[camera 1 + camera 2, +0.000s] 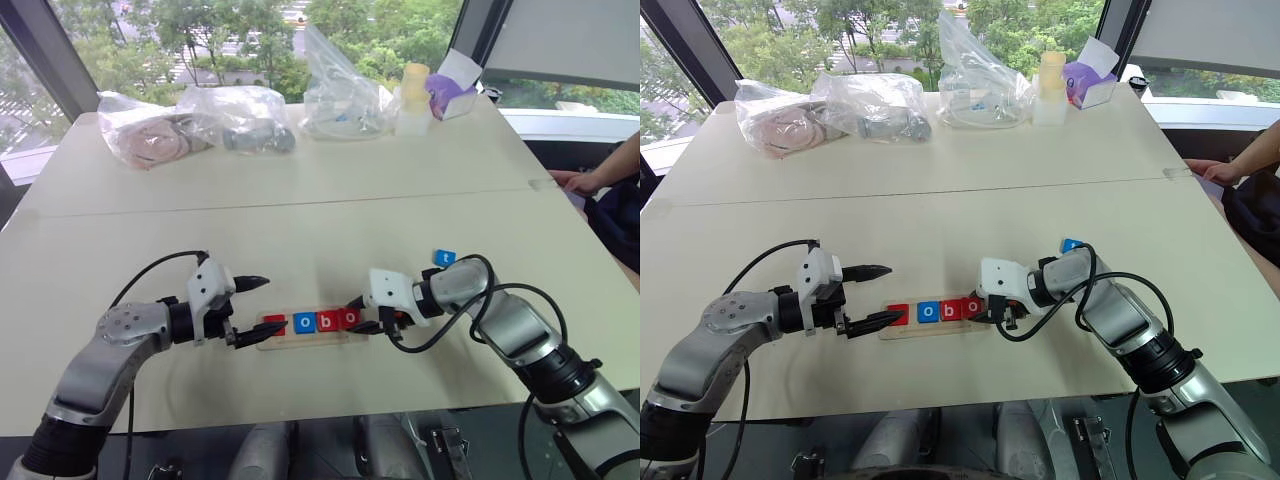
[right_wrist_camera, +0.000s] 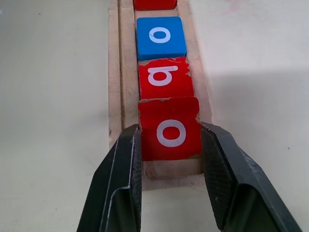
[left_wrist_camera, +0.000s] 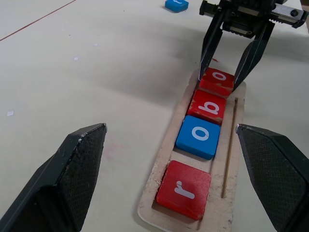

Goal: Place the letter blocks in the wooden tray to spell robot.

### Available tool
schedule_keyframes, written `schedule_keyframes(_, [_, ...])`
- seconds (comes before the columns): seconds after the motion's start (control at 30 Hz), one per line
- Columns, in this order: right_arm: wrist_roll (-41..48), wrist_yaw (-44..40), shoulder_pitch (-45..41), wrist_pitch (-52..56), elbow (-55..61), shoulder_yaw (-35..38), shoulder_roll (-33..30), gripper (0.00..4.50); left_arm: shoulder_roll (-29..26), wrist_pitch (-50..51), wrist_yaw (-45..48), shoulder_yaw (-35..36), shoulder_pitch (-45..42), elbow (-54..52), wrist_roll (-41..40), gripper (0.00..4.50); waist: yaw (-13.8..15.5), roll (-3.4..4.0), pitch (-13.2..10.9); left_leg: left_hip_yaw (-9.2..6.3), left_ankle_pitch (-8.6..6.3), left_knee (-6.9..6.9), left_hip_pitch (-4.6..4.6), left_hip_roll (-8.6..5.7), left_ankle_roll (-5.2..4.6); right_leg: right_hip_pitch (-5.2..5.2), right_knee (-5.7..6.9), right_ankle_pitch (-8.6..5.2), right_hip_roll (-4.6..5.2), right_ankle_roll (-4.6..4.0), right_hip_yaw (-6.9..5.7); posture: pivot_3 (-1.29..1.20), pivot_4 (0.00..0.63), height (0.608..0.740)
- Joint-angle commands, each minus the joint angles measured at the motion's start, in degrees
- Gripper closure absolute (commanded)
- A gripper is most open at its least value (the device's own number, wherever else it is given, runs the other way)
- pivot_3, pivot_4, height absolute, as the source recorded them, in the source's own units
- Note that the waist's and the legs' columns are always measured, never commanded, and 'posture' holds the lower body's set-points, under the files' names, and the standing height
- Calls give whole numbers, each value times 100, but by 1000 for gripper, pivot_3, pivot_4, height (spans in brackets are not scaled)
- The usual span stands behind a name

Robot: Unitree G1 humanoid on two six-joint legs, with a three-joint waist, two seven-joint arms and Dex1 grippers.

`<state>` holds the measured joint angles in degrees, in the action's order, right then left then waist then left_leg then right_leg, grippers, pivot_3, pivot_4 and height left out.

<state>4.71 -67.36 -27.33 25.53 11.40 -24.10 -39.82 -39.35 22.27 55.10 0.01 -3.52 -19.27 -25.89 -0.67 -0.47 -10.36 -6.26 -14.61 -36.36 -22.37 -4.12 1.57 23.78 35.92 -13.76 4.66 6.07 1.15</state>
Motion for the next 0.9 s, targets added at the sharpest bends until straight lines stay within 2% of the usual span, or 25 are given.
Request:
schedule_keyframes(0.03, [-2,-12,-59,-35,127,63,-21,3355,-32,-10,18,107,-18,-179,-97,0,1,0,0,0,0,0,0,0,0,0,0,0,0,0,0,0,150,740])
schedule_keyframes(0.23, [5,-30,-66,35,155,34,-13,3355,-39,-21,30,105,-28,-166,-104,0,0,0,0,0,0,0,0,0,0,0,1,0,0,0,0,0,150,740])
schedule_keyframes(0.27, [7,-37,-72,47,157,26,-8,2319,-42,-20,28,107,-31,-166,-104,0,1,0,0,0,0,0,0,0,0,0,1,0,0,0,0,0,150,740])
schedule_keyframes(0.4, [35,-64,-106,97,199,49,-6,395,-50,-9,13,113,-31,-175,-114,0,1,0,0,0,0,0,0,0,0,0,1,0,0,0,0,0,150,740])
schedule_keyframes(0.43, [62,-74,-128,136,229,79,-10,92,-50,-5,9,113,-30,-179,-116,0,1,0,0,0,0,0,0,0,0,0,1,0,0,0,0,0,150,740])
schedule_keyframes(0.63, [360,14,-366,517,229,454,47,92,-45,-1,-6,101,-29,-186,-121,0,-3,0,0,0,0,0,0,0,0,1,2,0,0,0,1,0,150,740])
schedule_keyframes(0.9, [157,123,-448,175,-402,577,-140,92,-22,-1,-2,59,-87,-160,-121,0,5,0,0,2,0,0,0,-3,1,1,2,0,0,0,0,0,150,740])
